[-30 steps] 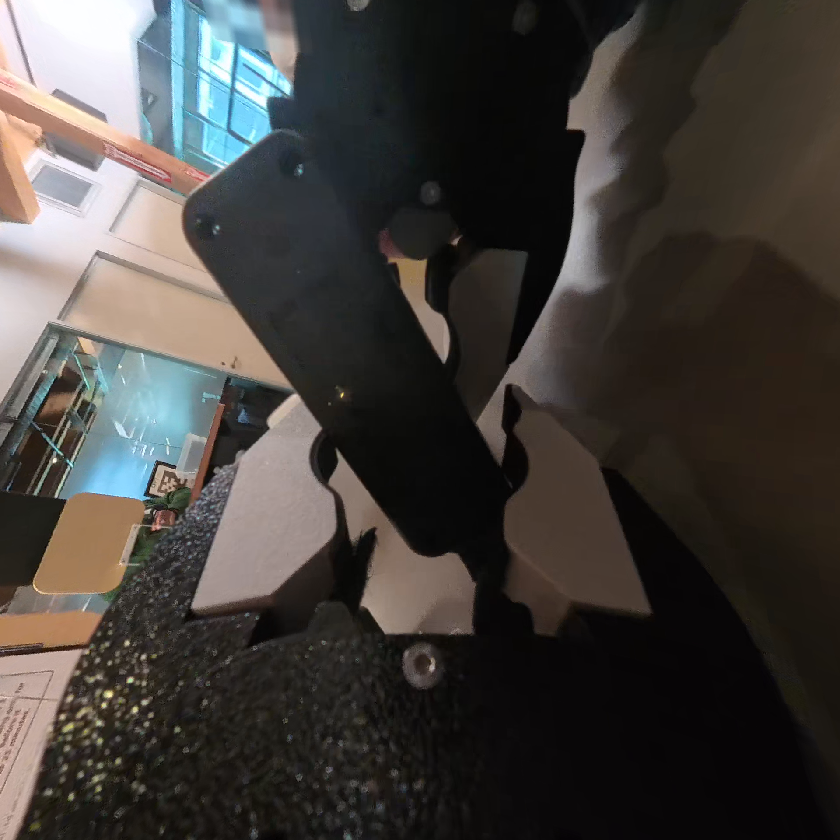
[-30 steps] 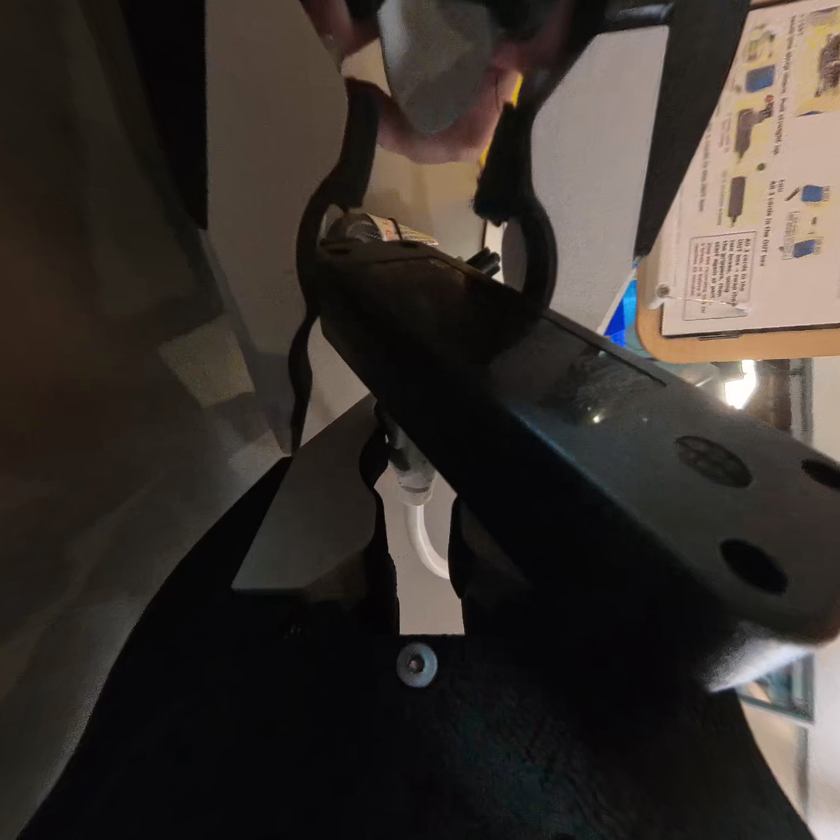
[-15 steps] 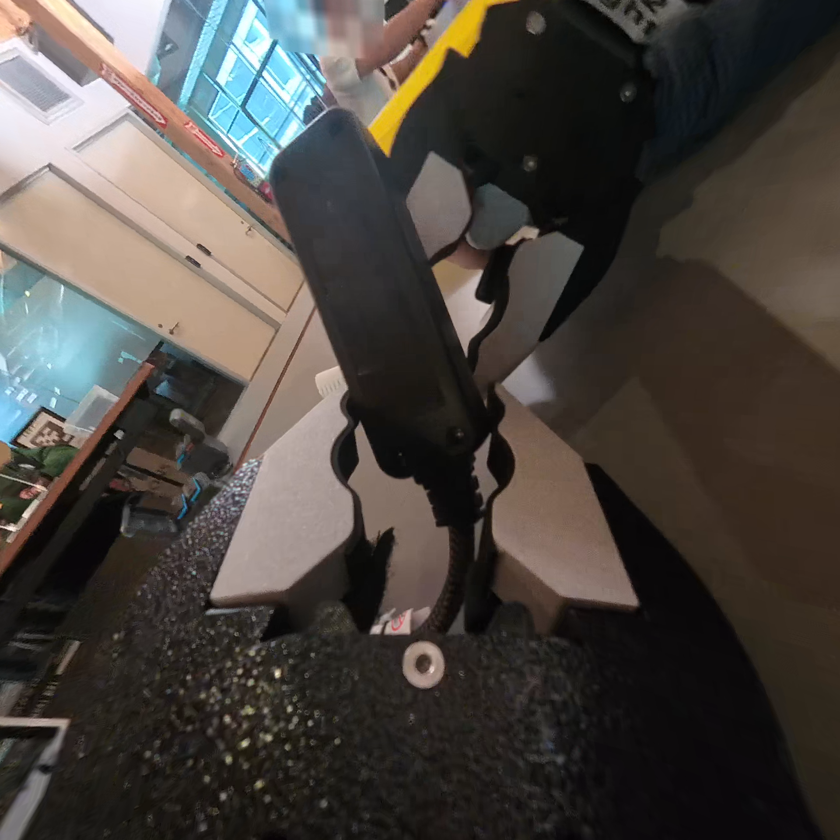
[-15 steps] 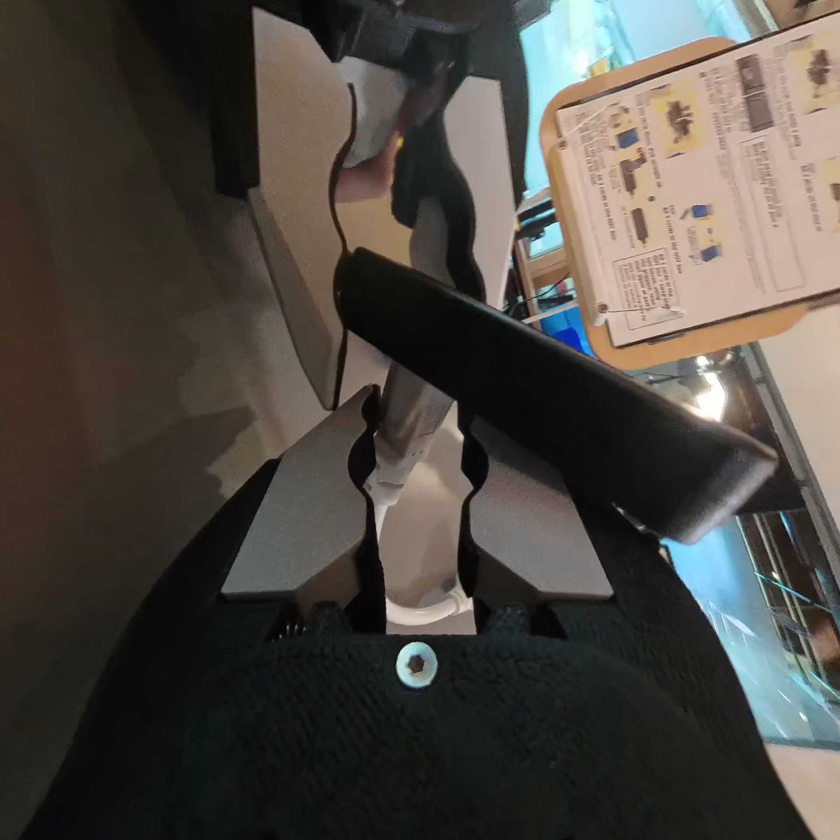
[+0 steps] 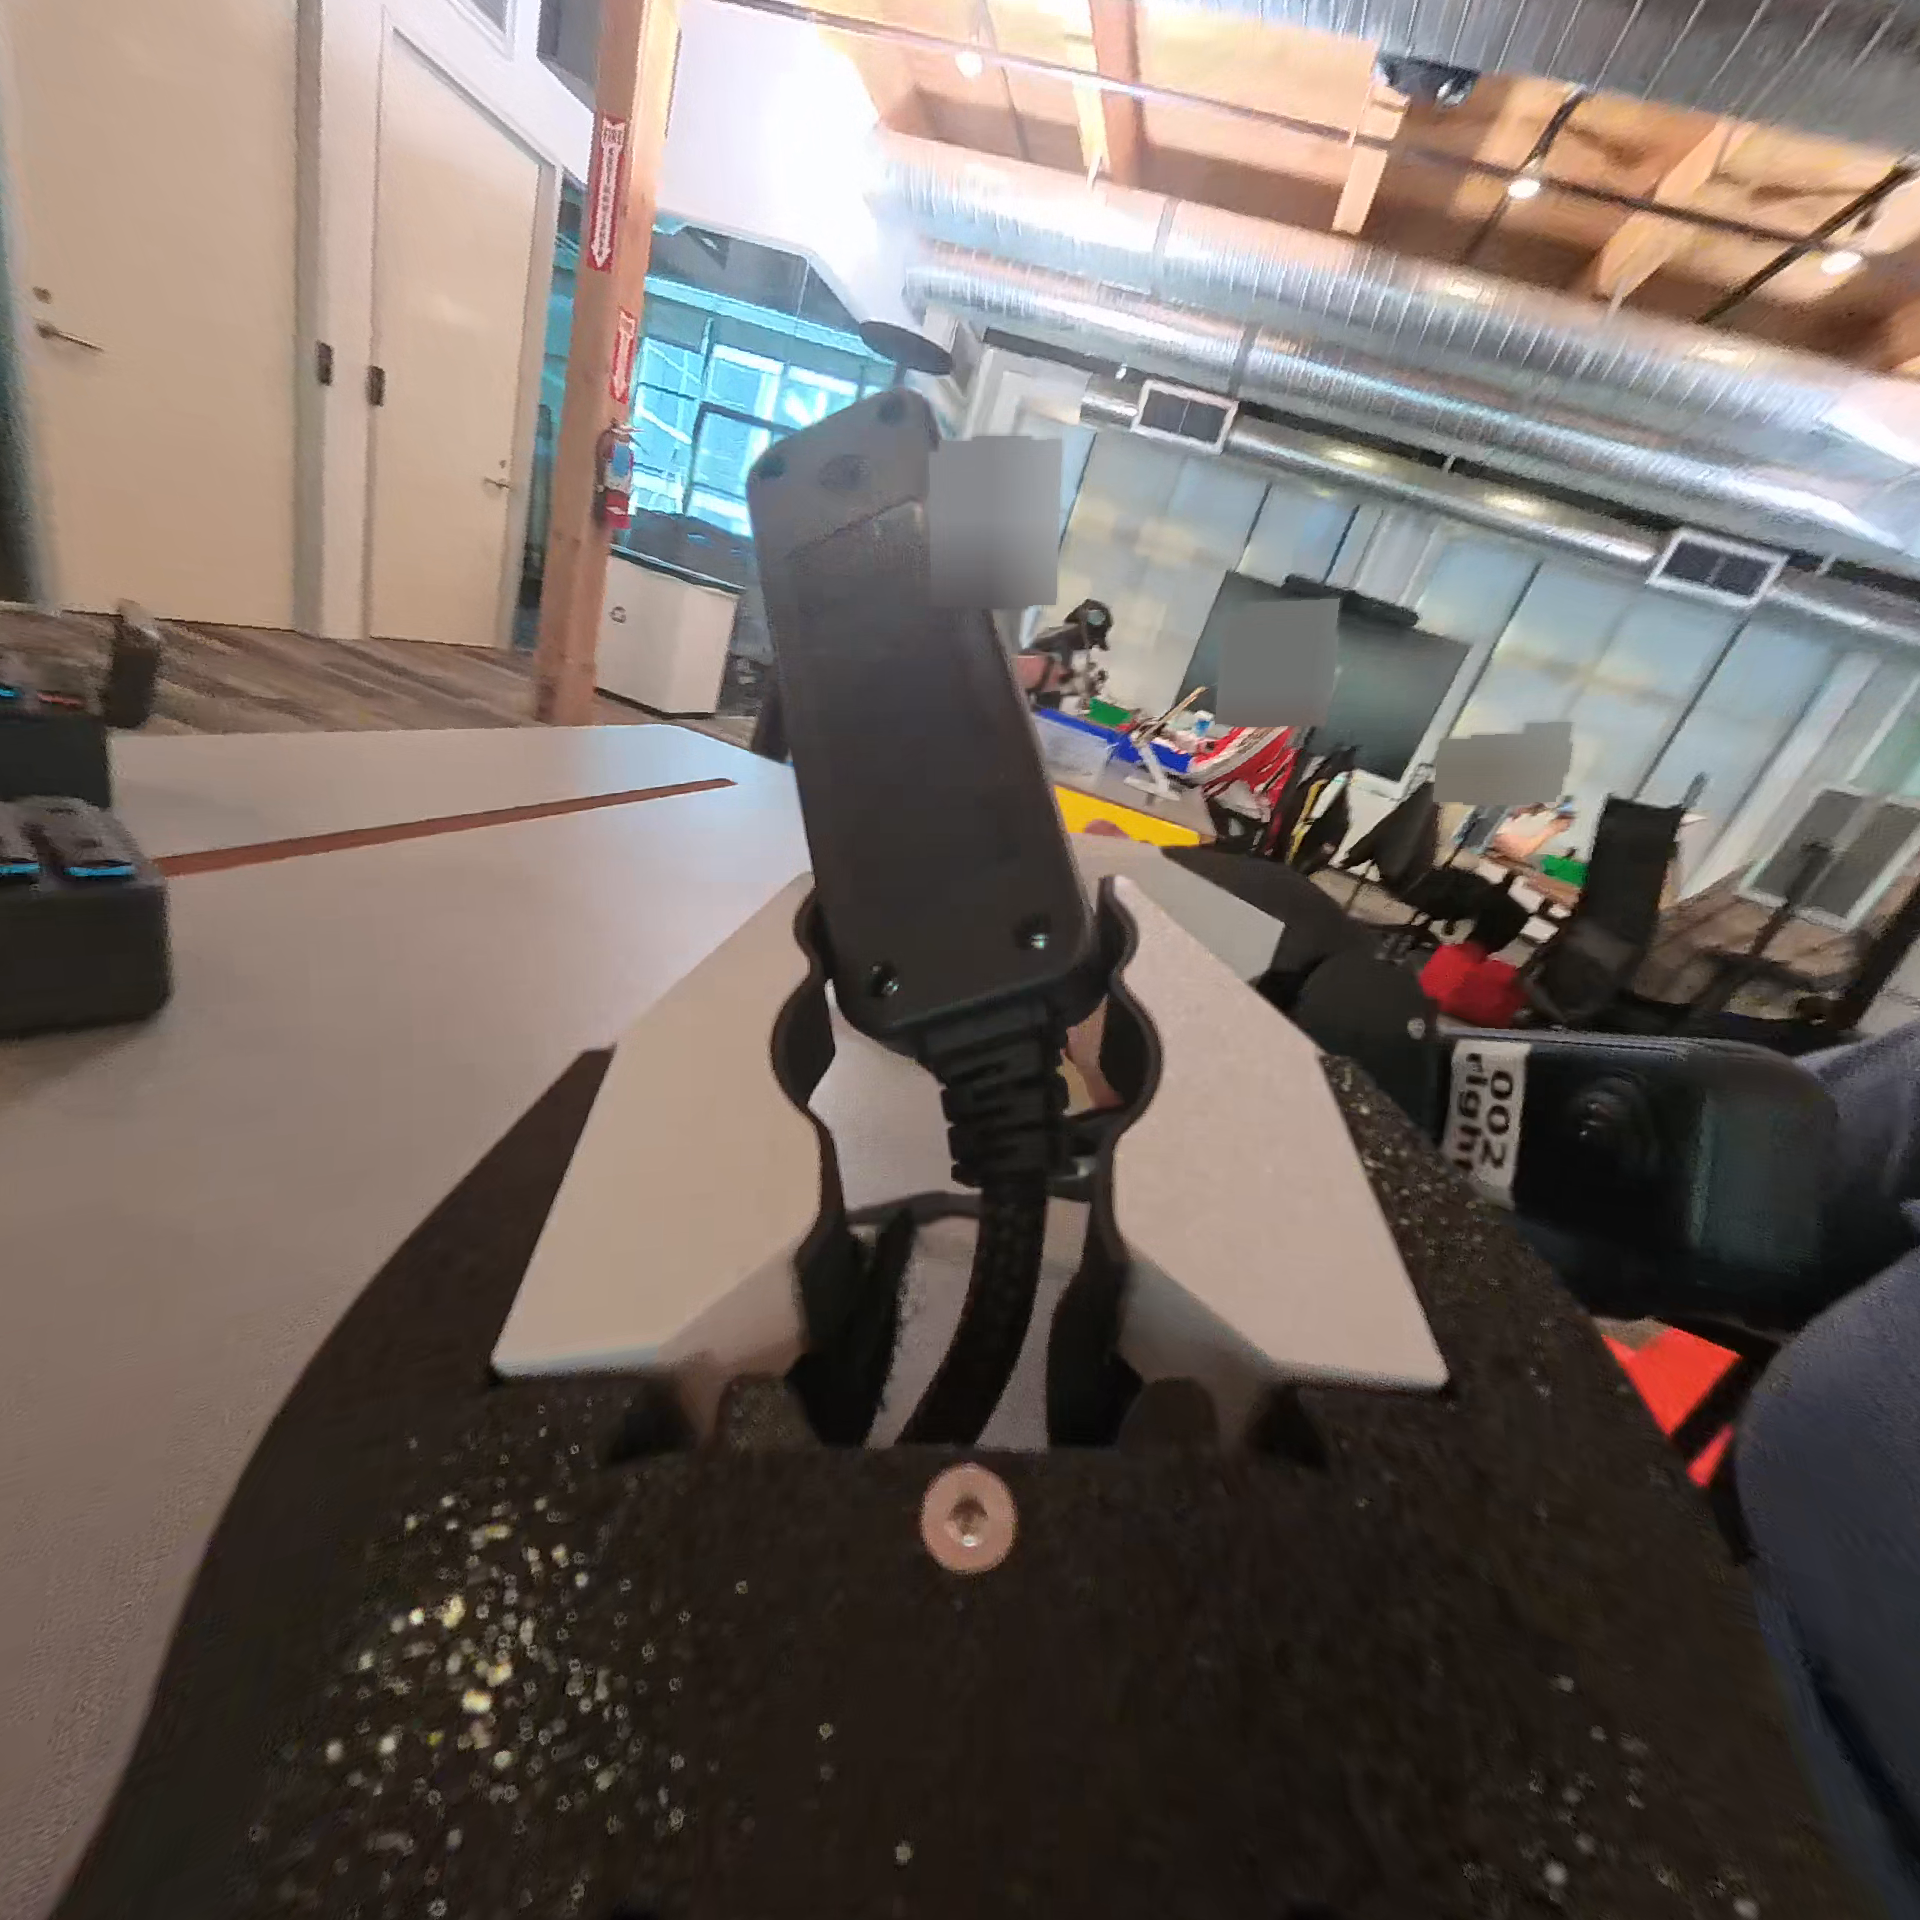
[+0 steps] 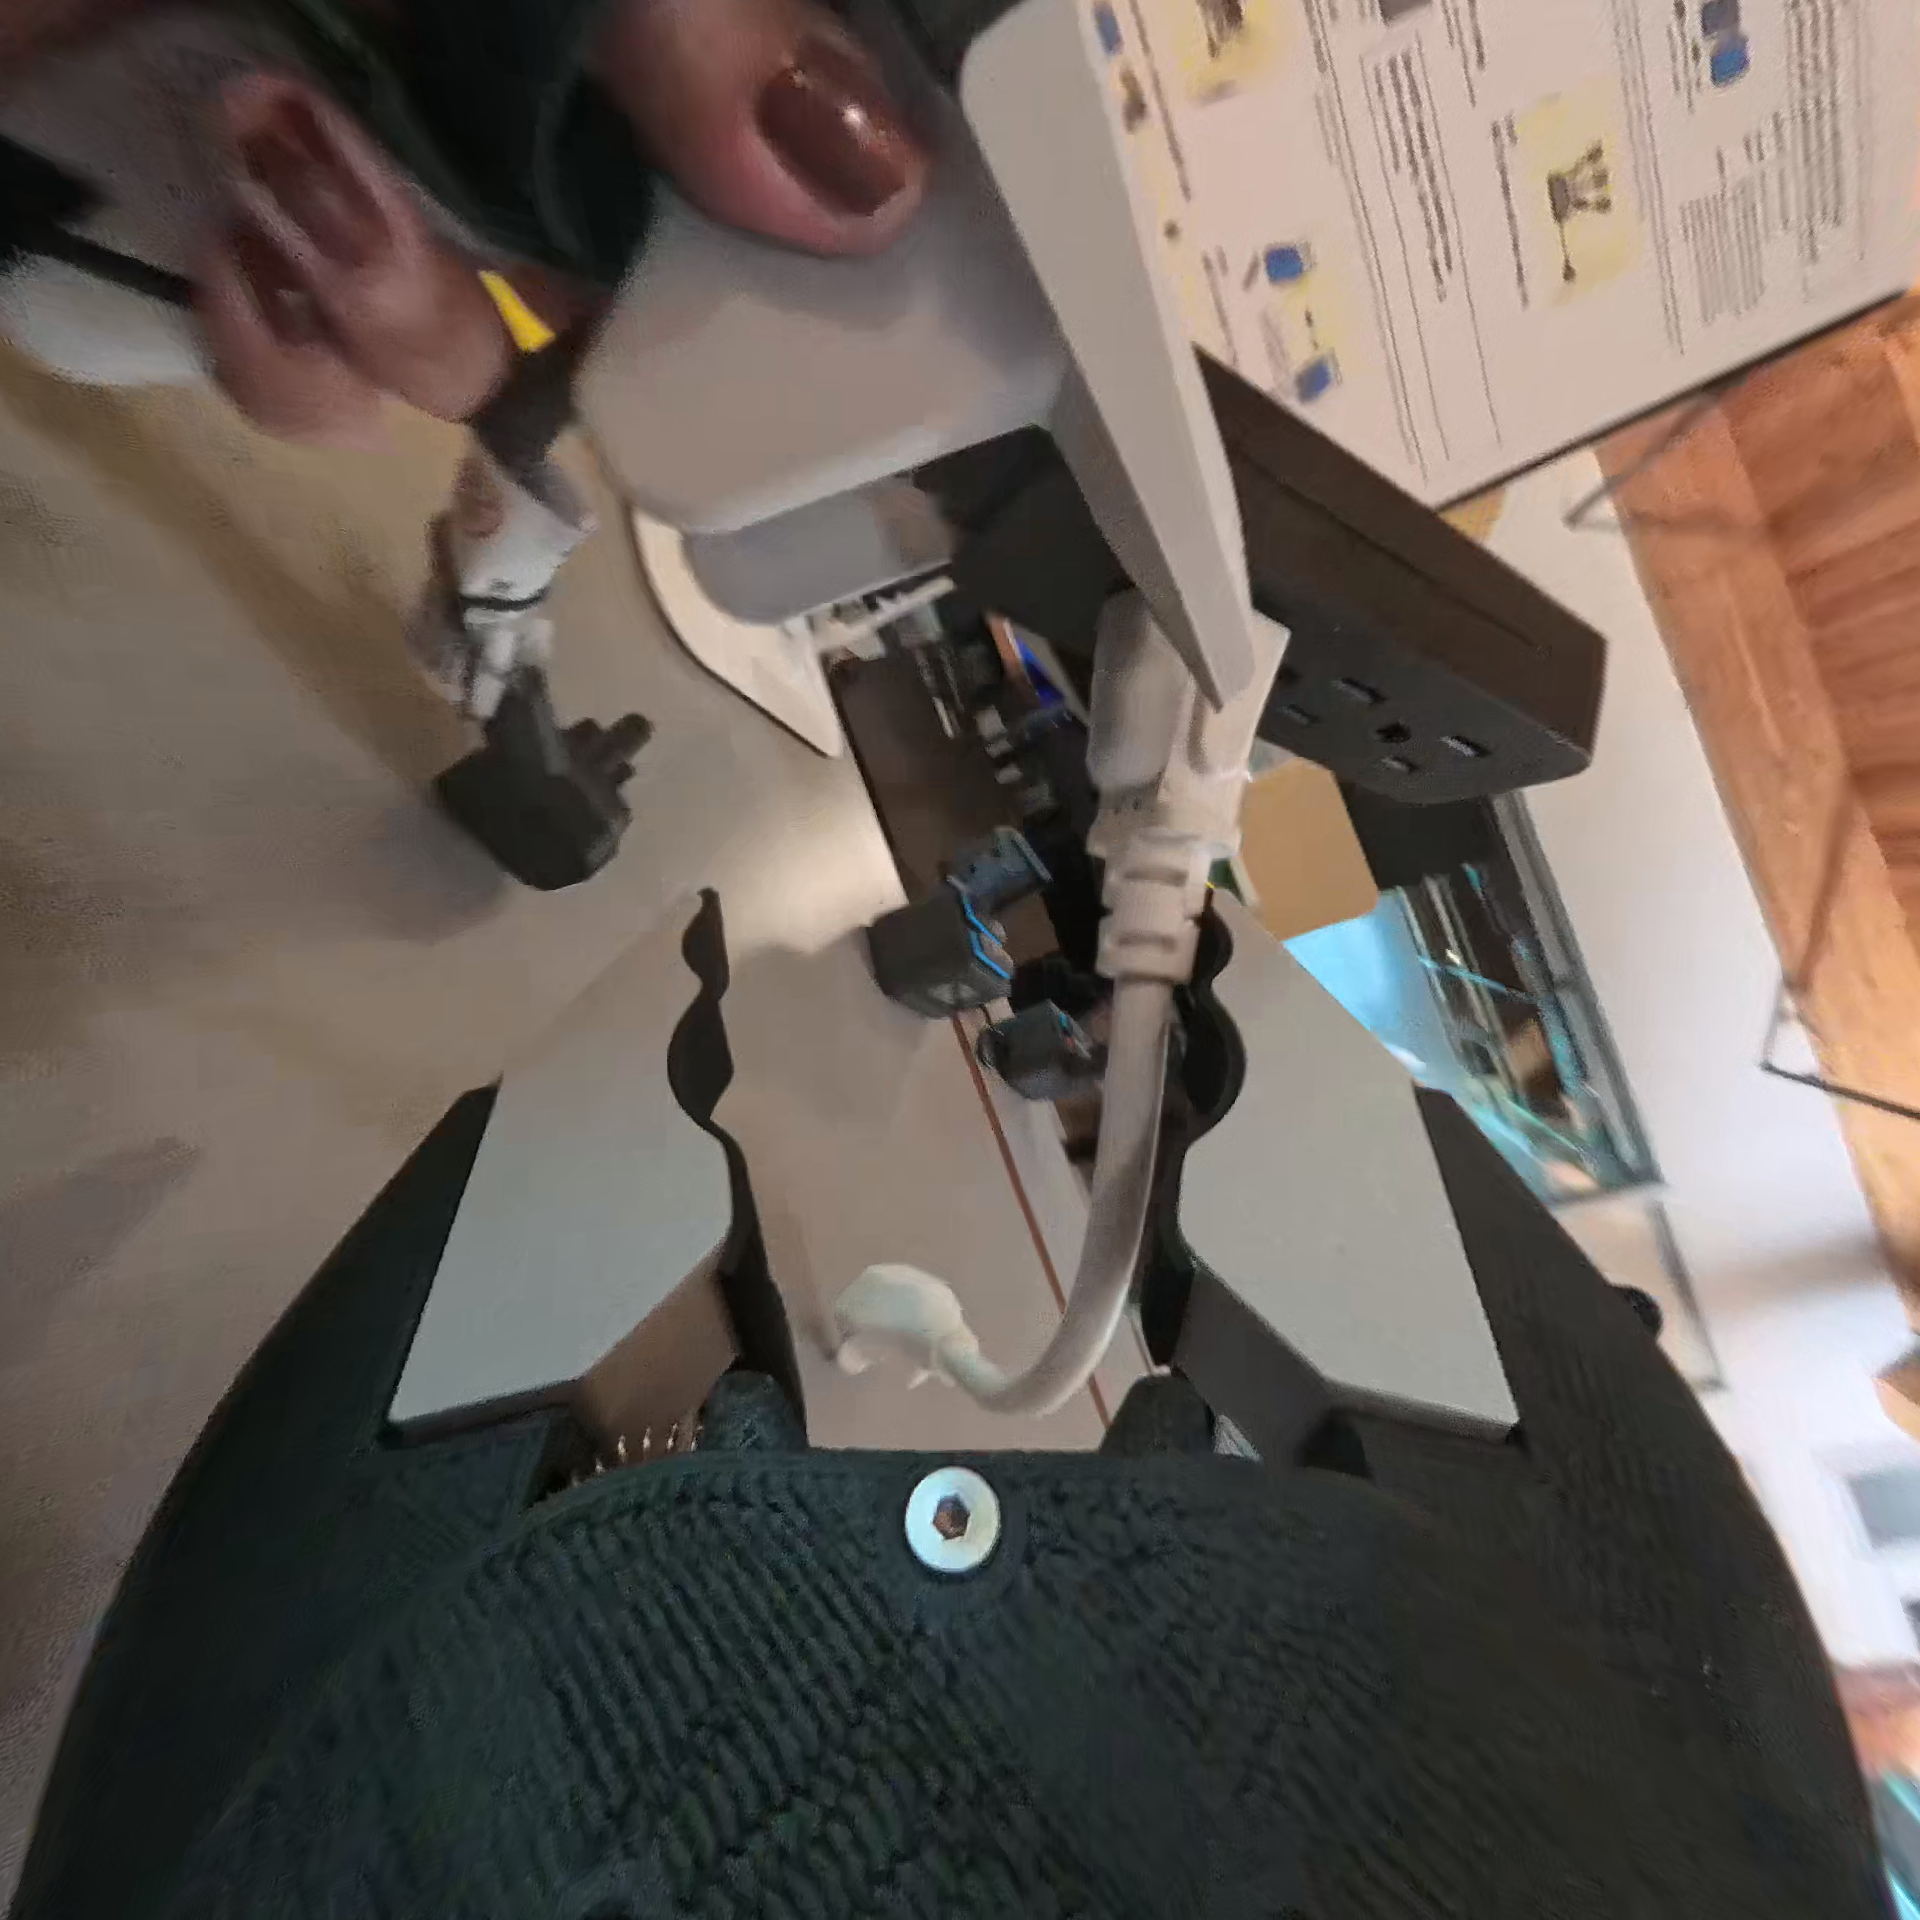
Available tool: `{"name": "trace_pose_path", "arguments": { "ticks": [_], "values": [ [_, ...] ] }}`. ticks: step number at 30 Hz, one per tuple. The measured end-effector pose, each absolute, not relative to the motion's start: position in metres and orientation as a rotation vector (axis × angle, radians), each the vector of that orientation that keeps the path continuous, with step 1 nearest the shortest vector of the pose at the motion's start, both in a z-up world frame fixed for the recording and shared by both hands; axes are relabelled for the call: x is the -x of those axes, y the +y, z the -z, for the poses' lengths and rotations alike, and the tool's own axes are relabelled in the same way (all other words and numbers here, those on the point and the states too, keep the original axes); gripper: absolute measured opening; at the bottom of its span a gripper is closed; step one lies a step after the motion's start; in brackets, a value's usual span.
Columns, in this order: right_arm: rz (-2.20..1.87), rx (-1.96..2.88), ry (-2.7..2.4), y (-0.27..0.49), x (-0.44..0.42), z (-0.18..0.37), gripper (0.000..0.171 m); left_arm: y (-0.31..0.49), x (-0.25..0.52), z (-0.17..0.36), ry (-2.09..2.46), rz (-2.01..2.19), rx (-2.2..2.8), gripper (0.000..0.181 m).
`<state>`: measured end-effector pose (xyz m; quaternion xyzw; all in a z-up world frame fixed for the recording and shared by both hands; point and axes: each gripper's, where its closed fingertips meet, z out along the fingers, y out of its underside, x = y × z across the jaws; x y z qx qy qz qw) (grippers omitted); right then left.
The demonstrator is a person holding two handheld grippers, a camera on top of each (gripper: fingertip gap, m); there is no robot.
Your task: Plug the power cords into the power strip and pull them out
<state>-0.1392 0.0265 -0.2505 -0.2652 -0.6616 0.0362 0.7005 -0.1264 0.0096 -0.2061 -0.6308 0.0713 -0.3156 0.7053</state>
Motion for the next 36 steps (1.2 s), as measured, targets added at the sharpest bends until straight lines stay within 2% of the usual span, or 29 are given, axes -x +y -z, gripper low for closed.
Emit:
{"name": "trace_pose_path", "arguments": {
  "ticks": [4,7,10,14,15,18,22,25,29,33,36],
  "values": [
    [-0.107,0.613,-1.418,0.021,0.142,0.236,0.076,0.011,0.114,0.208,0.195,0.669,1.406,0.048],
    [-0.103,0.683,-1.356,0.028,0.139,0.224,0.052,0.011,0.098,0.212,0.267,0.599,1.415,0.048],
    [-0.108,0.753,-1.369,0.037,0.135,0.225,0.018,0.010,0.086,0.215,0.320,0.562,1.410,0.048],
    [-0.058,0.681,-1.439,0.037,0.128,0.232,0.016,0.008,0.078,0.221,0.393,0.530,1.456,0.053],
    [-0.014,0.658,-1.447,0.040,0.126,0.232,0.016,0.006,0.078,0.219,0.423,0.486,1.459,0.060],
    [0.083,0.582,-1.443,0.047,0.120,0.230,0.015,0.007,0.093,0.211,0.443,0.273,1.513,0.093],
    [0.208,0.459,-1.404,0.044,0.118,0.224,0.015,0.011,0.092,0.213,0.378,0.344,1.642,0.104],
    [0.317,0.312,-1.392,0.032,0.121,0.225,0.016,0.014,0.084,0.209,0.315,0.500,1.661,0.102],
    [0.397,0.134,-1.414,0.012,0.126,0.238,0.015,0.016,0.089,0.190,0.262,0.540,1.599,0.087],
    [0.388,0.133,-1.443,0.008,0.129,0.244,0.016,0.011,0.076,0.208,0.364,0.554,1.738,0.065],
    [0.330,0.158,-1.475,0.006,0.128,0.249,0.015,0.004,0.074,0.213,0.415,0.534,1.731,0.059]
  ]
}}
